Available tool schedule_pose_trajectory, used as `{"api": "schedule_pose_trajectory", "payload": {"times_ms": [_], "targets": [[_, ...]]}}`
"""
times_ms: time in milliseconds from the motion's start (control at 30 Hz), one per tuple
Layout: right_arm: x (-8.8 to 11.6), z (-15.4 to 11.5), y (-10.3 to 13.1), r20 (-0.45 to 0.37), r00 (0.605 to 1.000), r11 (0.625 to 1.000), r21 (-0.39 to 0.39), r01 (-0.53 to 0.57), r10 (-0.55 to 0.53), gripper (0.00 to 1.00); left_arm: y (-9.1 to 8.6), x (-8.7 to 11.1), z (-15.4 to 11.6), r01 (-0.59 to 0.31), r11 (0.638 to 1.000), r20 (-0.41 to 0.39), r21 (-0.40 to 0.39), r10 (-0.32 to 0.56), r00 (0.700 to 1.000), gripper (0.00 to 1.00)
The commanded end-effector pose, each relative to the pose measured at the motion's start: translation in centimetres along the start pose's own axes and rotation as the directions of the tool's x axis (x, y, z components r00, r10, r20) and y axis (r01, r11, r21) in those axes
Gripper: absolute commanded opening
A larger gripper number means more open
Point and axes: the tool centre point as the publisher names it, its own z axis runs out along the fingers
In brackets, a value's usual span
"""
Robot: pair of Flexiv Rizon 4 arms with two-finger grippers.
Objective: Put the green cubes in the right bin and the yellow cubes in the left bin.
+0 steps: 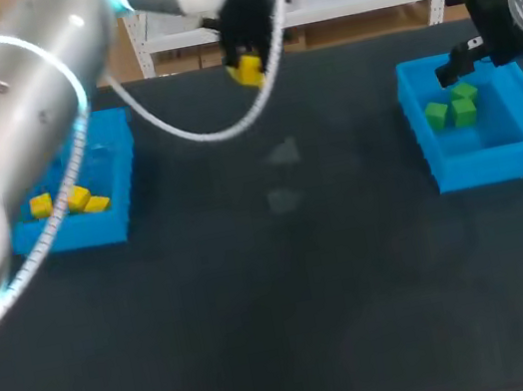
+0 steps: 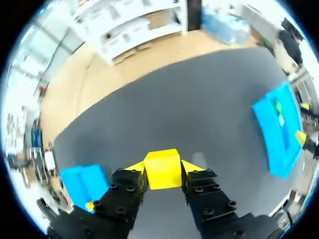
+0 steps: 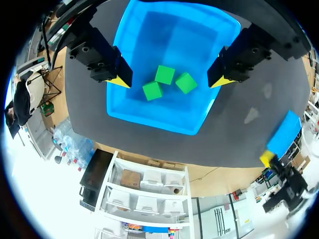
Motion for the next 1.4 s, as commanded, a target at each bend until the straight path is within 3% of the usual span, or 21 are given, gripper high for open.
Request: {"api": "schedule_pose_trajectory", "payload": {"times_ms": [33, 200, 333, 533, 800, 833, 867, 1000, 1400], "targets": [[0.1, 0.0, 0.1, 0.003, 1.0, 1.0, 0.004, -0.001, 0.001, 1.0, 7.7, 10.3, -2.0, 0.149, 0.989, 0.253, -0.017, -0.14, 0.957, 0.0], [0.1, 0.0, 0.1, 0.003, 1.0, 1.0, 0.004, -0.001, 0.001, 1.0, 13.1, 14.8, -1.8, 0.3, 0.953, 0.244, -0.044, -0.281, 0.928, 0.0], [0.1, 0.0, 0.1, 0.003, 1.0, 1.0, 0.004, -0.001, 0.001, 1.0, 15.6, 17.8, -1.0, 0.369, 0.927, 0.223, -0.057, -0.349, 0.91, 0.0], [0.1, 0.0, 0.1, 0.003, 1.0, 1.0, 0.004, -0.001, 0.001, 1.0, 17.5, 20.9, 0.9, 0.444, 0.895, 0.194, -0.051, -0.427, 0.883, 0.0], [0.1, 0.0, 0.1, 0.003, 1.0, 1.0, 0.004, -0.001, 0.001, 1.0, 18.3, 21.8, 2.5, 0.462, 0.886, 0.179, -0.051, -0.447, 0.877, 0.0], [0.1, 0.0, 0.1, 0.003, 1.0, 1.0, 0.004, -0.001, 0.001, 1.0, 18.2, 21.7, 2.6, 0.461, 0.886, 0.178, -0.049, -0.446, 0.877, 0.27], [0.1, 0.0, 0.1, 0.003, 1.0, 1.0, 0.004, -0.001, 0.001, 1.0, 18.1, 21.7, 2.7, 0.457, 0.888, 0.176, -0.042, -0.444, 0.879, 1.0], [0.1, 0.0, 0.1, 0.003, 1.0, 1.0, 0.004, -0.001, 0.001, 1.0, 17.7, 21.3, 2.6, 0.472, 0.881, 0.197, 0.022, -0.467, 0.862, 1.0], [0.1, 0.0, 0.1, 0.003, 1.0, 1.0, 0.004, -0.001, 0.001, 1.0, 17.7, 21.3, 2.6, 0.472, 0.881, 0.197, 0.022, -0.467, 0.862, 1.0]]}}
